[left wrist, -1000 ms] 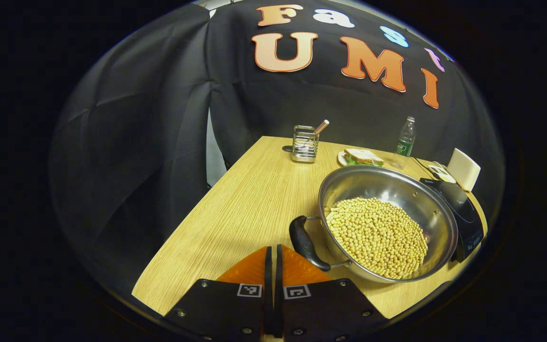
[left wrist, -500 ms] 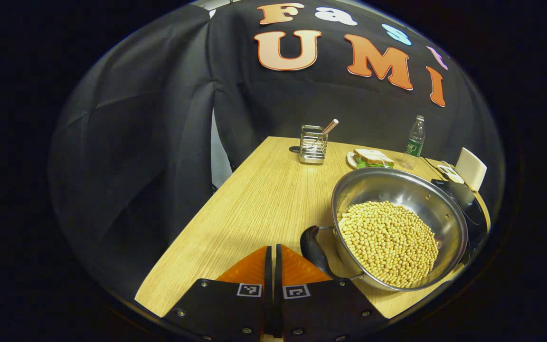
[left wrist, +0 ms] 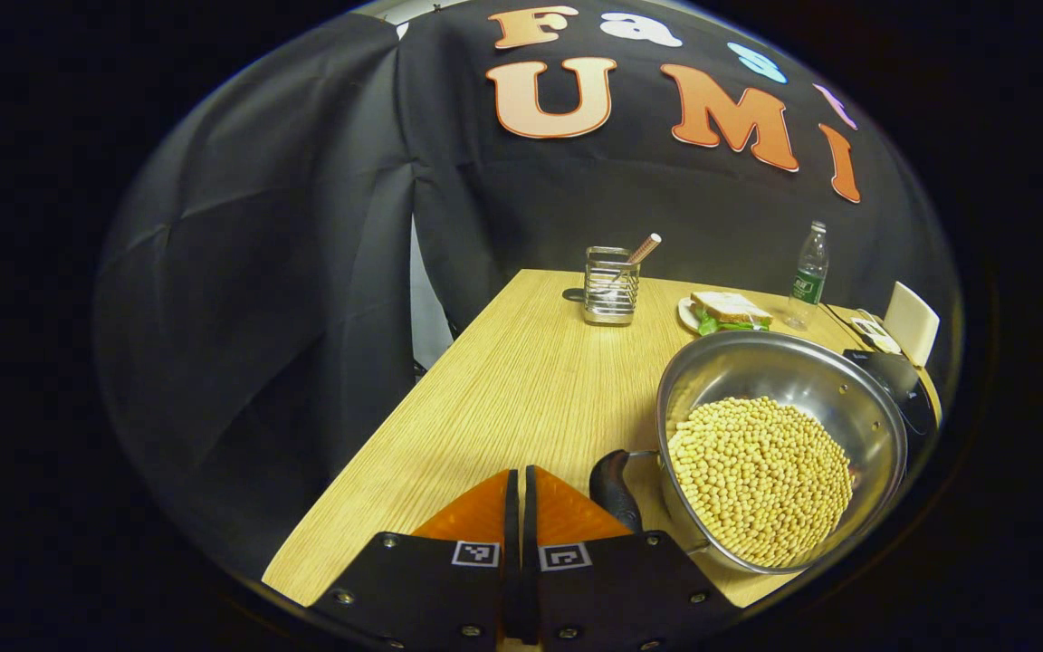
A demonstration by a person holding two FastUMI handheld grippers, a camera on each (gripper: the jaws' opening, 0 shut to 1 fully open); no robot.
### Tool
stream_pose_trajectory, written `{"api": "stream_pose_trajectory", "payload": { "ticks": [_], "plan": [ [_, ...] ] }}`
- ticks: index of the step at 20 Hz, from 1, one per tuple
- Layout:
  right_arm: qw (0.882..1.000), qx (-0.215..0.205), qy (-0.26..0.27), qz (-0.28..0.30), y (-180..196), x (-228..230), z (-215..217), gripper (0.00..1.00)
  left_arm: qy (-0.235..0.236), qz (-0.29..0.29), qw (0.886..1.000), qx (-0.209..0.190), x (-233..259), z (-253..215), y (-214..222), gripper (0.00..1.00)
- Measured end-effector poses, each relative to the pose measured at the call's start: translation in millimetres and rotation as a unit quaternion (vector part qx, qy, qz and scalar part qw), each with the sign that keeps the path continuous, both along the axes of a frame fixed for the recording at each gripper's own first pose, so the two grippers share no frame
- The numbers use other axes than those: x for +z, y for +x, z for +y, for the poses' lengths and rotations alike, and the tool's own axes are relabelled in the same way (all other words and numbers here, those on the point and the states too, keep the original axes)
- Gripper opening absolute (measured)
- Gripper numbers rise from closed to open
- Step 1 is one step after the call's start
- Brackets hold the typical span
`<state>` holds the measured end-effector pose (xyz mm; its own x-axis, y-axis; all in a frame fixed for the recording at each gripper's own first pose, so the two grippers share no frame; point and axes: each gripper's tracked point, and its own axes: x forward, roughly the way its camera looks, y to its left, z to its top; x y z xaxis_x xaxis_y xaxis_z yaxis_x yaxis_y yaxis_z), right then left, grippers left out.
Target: First push the handle of the pot to place it horizontally, then grasp the pot with both hands and set it on the induction cooktop.
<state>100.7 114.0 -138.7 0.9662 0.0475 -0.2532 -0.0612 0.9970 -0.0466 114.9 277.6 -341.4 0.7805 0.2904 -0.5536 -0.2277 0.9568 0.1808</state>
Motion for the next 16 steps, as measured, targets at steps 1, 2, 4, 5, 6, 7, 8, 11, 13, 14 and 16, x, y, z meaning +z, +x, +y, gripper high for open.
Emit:
{"api": "stream_pose_trajectory", "payload": {
  "ticks": [1,2,4,5,6,7,8,11,13,14,16],
  "plan": [
    [1.0,0.002,0.001,0.0,-1.0,-0.5,3.4,0.95,-0.001,-0.001,1.0,-0.001,-0.2,-0.3,1.1,0.01],
    [1.0,0.003,0.004,0.0,-0.7,-0.8,8.4,0.95,-0.003,-0.001,1.0,0.0,-1.6,1.0,2.8,0.03],
    [1.0,0.008,0.009,0.003,0.3,-4.9,18.6,0.95,-0.006,-0.001,1.0,0.001,-3.3,3.0,4.9,0.01],
    [1.0,0.013,0.014,0.006,0.8,-8.9,26.0,0.95,-0.007,-0.002,1.0,0.001,-3.3,3.8,5.9,0.01],
    [1.0,0.019,0.02,0.011,0.8,-13.0,34.3,0.98,-0.006,-0.003,1.0,0.001,-4.5,3.7,9.1,0.01],
    [0.999,0.024,0.024,0.015,0.4,-17.3,42.6,0.98,-0.004,-0.003,1.0,0.001,-5.3,4.4,11.4,0.01],
    [0.999,0.027,0.027,0.019,0.6,-21.6,48.8,0.94,-0.003,-0.002,1.0,0.001,-6.8,5.7,14.5,0.01],
    [0.998,0.032,0.036,0.032,2.9,-36.9,67.2,0.98,-0.005,-0.008,1.0,-0.006,-7.7,4.7,25.9,0.01],
    [0.997,0.034,0.048,0.041,5.4,-47.4,80.0,0.94,-0.018,-0.008,1.0,-0.007,-9.9,3.6,33.4,0.01],
    [0.997,0.037,0.051,0.046,7.3,-52.2,88.1,0.98,-0.027,-0.004,1.0,-0.007,-13.6,2.3,34.9,0.01],
    [0.997,0.041,0.047,0.051,13.3,-63.3,102.5,0.94,-0.039,-0.008,0.999,-0.005,-8.6,3.0,36.5,0.01]
  ]
}}
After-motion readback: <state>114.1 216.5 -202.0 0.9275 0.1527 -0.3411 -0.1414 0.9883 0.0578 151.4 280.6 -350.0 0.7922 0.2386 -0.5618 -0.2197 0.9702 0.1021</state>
